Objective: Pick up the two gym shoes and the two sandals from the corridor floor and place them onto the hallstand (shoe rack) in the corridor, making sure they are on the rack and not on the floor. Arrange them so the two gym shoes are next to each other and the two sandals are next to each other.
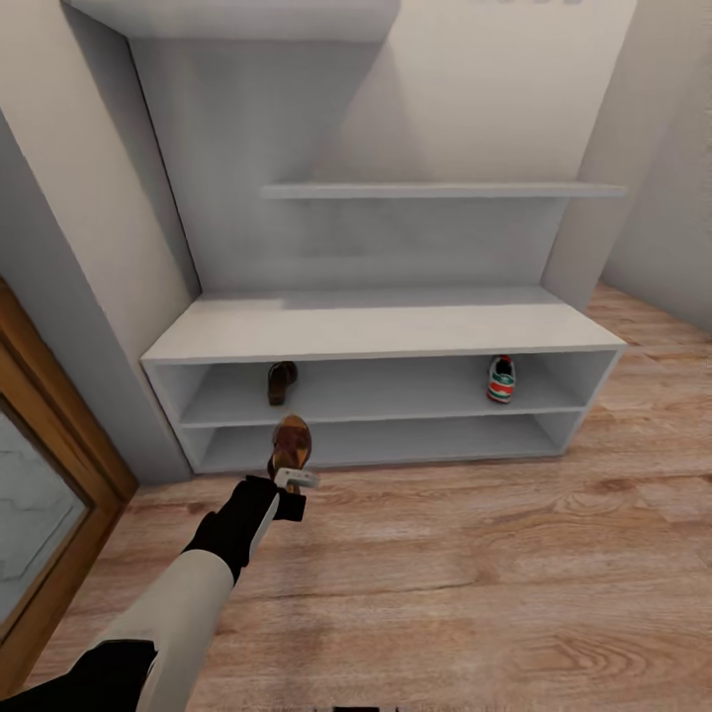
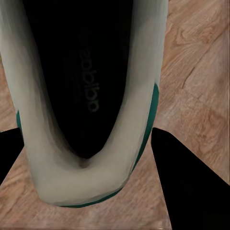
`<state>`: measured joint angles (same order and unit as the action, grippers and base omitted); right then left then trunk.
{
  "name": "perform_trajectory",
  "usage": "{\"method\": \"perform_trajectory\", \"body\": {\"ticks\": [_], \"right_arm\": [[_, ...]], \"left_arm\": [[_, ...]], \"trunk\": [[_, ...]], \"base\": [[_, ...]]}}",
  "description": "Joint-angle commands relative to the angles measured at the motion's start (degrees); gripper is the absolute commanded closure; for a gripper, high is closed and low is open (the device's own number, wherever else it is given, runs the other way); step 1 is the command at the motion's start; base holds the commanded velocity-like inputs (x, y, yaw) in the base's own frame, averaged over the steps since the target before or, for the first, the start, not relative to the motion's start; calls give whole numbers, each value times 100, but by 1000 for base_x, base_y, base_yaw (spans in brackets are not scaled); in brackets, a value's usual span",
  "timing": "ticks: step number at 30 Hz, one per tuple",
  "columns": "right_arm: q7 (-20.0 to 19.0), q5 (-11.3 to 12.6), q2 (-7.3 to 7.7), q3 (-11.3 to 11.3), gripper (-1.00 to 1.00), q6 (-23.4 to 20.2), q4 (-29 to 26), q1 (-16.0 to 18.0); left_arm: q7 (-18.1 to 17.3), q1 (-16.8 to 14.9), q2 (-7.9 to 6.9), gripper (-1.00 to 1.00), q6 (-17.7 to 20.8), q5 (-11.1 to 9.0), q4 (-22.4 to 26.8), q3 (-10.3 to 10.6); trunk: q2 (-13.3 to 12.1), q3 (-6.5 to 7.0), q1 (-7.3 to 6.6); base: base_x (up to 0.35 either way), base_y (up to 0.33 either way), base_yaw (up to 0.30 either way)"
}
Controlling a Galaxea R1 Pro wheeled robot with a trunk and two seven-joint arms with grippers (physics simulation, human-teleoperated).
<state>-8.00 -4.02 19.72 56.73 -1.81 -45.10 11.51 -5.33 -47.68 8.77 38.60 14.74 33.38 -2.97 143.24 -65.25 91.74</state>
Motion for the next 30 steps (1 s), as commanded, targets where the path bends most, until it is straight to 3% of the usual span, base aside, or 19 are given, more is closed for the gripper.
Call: {"method": "perform_trajectory", "body": {"ticks": [1,6,13,22,30], "right_arm": [[-44,-38,-3,30,100,-20,-7,9],[-44,-38,-3,31,100,-21,-7,9],[-44,-37,-3,31,100,-20,-9,9],[-44,-43,-19,23,100,-13,-1,9],[-44,-55,-90,23,100,0,23,9]], "left_arm": [[-70,1,4,100,30,76,14,-30],[-66,1,3,100,33,74,11,-28],[-63,19,-18,100,26,79,22,-25],[-45,35,-40,100,5,74,46,-39],[-21,70,-56,100,7,73,362,-55]], "trunk": [[4,-34,1],[11,-173,14],[11,-200,14],[11,-205,14],[11,-205,14]], "base": [[0,0,-225],[0,0,-238],[0,0,-179],[56,0,-23],[138,0,-1]]}}
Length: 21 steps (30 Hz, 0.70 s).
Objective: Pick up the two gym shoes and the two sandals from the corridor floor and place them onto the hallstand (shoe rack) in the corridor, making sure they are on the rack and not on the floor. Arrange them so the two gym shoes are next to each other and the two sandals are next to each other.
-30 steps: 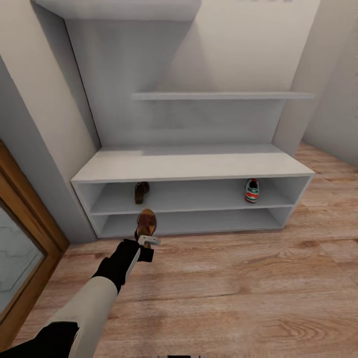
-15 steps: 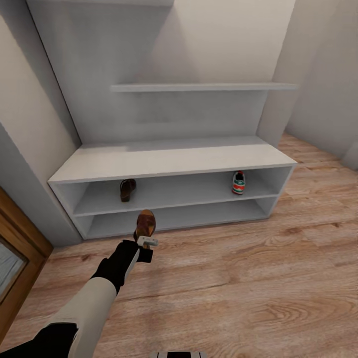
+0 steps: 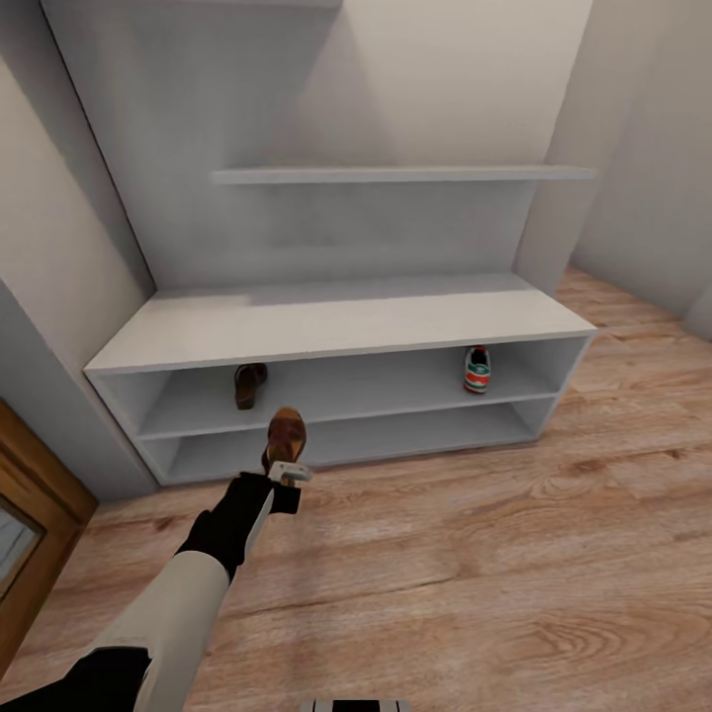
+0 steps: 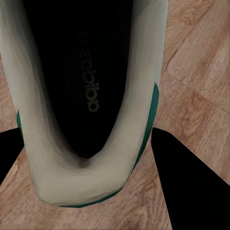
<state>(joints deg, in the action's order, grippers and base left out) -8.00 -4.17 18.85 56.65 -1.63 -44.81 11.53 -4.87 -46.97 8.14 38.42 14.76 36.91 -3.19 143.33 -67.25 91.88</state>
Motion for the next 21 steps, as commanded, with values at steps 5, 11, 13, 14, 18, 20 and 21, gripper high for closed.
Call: {"method": "perform_trajectory", "body": {"ticks": [5,11,13,14,18,20,21], "right_arm": [[-44,-40,-4,29,100,-20,14,7],[-44,-40,-4,30,100,-21,15,7],[-41,-40,-4,30,100,-20,20,7],[-40,-40,-4,24,100,-21,23,7],[-37,-40,-4,22,100,-20,24,7],[-36,-40,-5,22,100,-19,24,7],[-36,-40,-6,21,100,-20,24,7]], "left_arm": [[-68,-1,4,100,25,71,47,-29],[-67,-5,3,100,25,71,53,-28],[-67,-5,3,100,25,71,53,-31],[-67,-5,3,100,22,71,53,-30],[-67,-4,3,100,17,71,53,-28],[-67,-5,3,100,17,71,53,-27],[-67,-5,3,100,17,71,53,-26]], "trunk": [[2,-5,0],[2,-5,0],[2,-5,0],[2,-5,0],[2,-5,0],[2,-5,0],[2,-5,0]], "base": [[267,3,0],[314,103,0],[291,185,0],[282,208,0],[151,116,0],[37,29,0],[18,14,0]]}}
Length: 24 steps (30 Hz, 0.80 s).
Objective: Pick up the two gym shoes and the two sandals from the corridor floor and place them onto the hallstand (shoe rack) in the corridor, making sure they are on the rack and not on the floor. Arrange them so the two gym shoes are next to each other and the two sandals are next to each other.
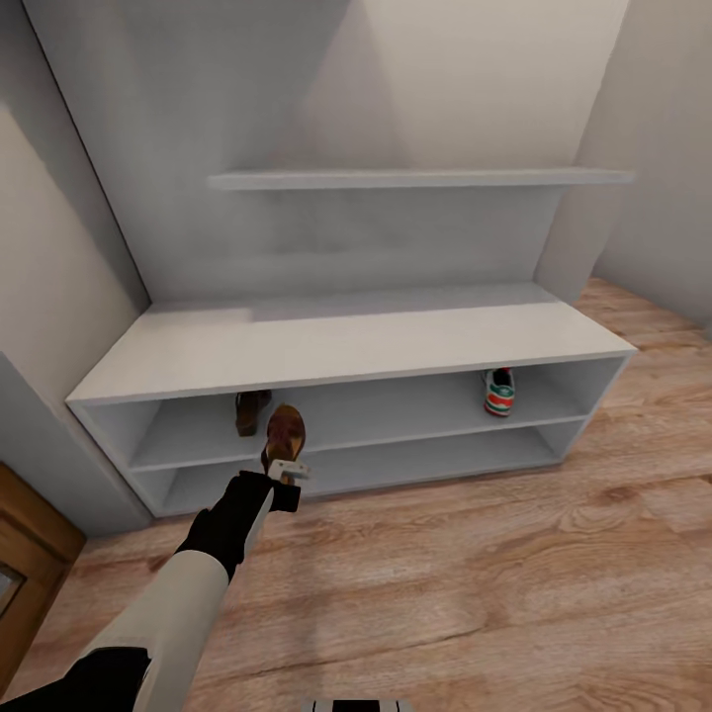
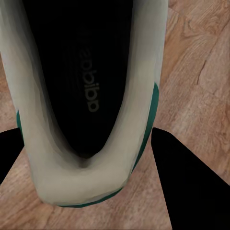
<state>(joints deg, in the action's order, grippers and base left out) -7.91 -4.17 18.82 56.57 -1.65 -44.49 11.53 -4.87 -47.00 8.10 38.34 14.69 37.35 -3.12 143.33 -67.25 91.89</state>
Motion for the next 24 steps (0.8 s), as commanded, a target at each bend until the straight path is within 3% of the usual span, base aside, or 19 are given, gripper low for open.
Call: {"method": "perform_trajectory", "body": {"ticks": [1,24], "right_arm": [[-44,-40,-5,30,100,-18,-7,7],[-45,-41,-9,30,100,-19,1,7]], "left_arm": [[-67,-2,7,100,25,78,9,-33],[-58,-10,6,100,7,76,9,-40]], "trunk": [[2,-5,-1],[2,-5,-1]], "base": [[25,11,0],[187,7,0]]}}
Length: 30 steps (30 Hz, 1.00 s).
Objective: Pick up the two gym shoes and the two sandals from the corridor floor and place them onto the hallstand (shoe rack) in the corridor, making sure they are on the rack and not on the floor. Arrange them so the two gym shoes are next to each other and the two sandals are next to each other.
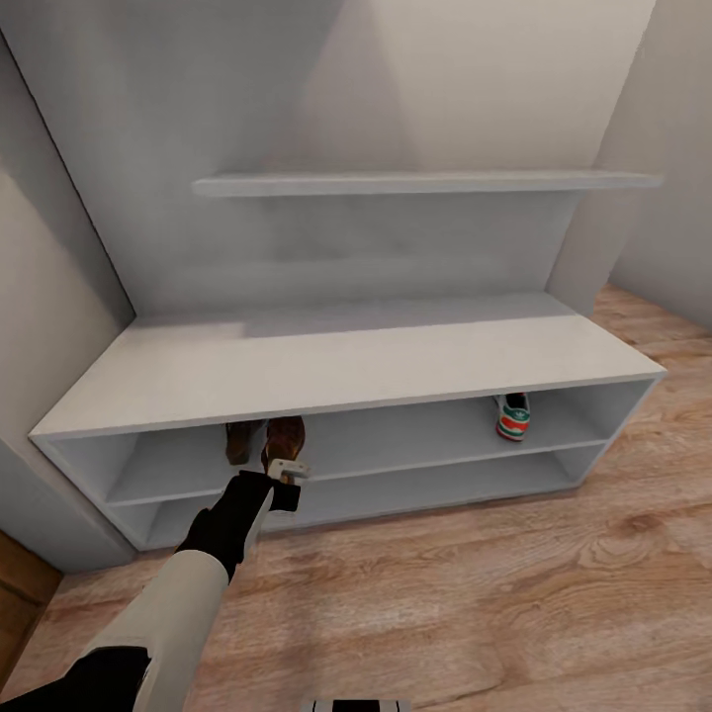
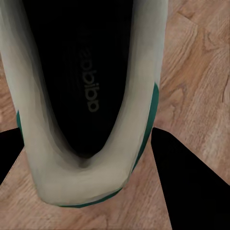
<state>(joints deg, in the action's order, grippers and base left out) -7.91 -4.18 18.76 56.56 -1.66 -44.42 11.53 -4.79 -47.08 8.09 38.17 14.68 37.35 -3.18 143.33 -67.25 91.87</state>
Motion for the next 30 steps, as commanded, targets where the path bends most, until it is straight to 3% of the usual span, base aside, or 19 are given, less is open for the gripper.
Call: {"method": "perform_trajectory", "body": {"ticks": [1,30], "right_arm": [[-44,-40,-4,30,100,-18,-6,7],[-44,-48,-4,30,100,-18,-6,7]], "left_arm": [[-66,-2,8,100,24,77,9,-34],[-73,-3,7,100,21,75,2,-57]], "trunk": [[2,-5,1],[2,-5,1]], "base": [[105,12,0],[114,68,0]]}}
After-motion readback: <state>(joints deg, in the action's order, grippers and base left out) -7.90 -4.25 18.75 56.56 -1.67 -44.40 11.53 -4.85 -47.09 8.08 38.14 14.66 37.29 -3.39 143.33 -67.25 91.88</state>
